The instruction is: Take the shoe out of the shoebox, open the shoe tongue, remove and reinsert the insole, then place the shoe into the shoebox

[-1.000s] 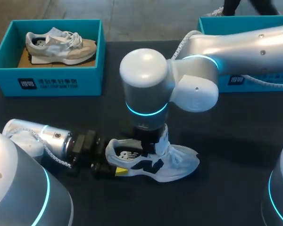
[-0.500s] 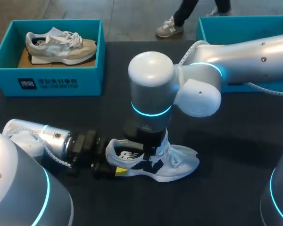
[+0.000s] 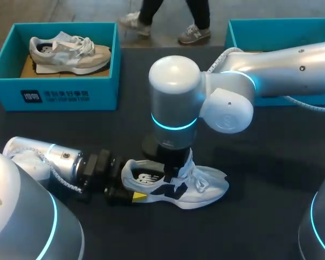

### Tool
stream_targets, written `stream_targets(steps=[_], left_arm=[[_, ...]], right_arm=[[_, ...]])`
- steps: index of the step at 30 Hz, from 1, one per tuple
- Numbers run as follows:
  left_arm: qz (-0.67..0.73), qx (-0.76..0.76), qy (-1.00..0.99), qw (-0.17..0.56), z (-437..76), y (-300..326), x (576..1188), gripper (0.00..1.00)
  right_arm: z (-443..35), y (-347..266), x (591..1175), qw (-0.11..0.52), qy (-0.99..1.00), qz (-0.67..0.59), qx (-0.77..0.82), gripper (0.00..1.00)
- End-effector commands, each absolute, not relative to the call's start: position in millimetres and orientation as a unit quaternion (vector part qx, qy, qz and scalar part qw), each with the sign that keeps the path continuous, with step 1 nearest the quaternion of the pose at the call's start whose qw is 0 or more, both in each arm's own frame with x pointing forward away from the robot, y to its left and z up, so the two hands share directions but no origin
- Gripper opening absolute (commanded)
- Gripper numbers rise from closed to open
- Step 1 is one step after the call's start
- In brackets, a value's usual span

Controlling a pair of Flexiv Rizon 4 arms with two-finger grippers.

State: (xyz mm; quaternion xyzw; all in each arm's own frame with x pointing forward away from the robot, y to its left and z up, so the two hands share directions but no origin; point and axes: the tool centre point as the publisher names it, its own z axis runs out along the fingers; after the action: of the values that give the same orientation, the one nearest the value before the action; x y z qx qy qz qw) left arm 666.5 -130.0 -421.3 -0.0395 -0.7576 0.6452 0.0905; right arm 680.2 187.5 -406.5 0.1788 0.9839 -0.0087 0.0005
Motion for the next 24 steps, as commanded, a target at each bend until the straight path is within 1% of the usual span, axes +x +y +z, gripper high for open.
stream_targets(steps=[1,4,11,14,19,21,24], left_arm=[[0.645,-0.039,-0.758,0.090,-423,-130,666,0.00],[0.645,-0.039,-0.758,0.090,-423,-130,666,0.00],[0.645,-0.039,-0.758,0.090,-423,-130,666,0.00],[0.645,-0.039,-0.758,0.090,-423,-130,666,0.00],[0.645,-0.039,-0.758,0.090,-423,-130,666,0.00],[0.645,-0.039,-0.758,0.090,-423,-130,666,0.00],[0.645,-0.039,-0.758,0.090,-423,-130,666,0.00]], right_arm=[[-407,187,680,0.011,0.984,-0.011,0.180,0.45],[-412,188,681,0.008,0.984,-0.010,0.177,0.47],[-432,196,684,-0.037,0.987,-0.012,0.156,0.46],[-433,198,682,-0.053,0.986,-0.020,0.156,0.44],[-429,197,673,-0.054,0.985,-0.020,0.161,0.30],[-430,198,669,-0.057,0.985,-0.022,0.164,0.28],[-431,198,660,-0.061,0.984,-0.018,0.169,0.28]])
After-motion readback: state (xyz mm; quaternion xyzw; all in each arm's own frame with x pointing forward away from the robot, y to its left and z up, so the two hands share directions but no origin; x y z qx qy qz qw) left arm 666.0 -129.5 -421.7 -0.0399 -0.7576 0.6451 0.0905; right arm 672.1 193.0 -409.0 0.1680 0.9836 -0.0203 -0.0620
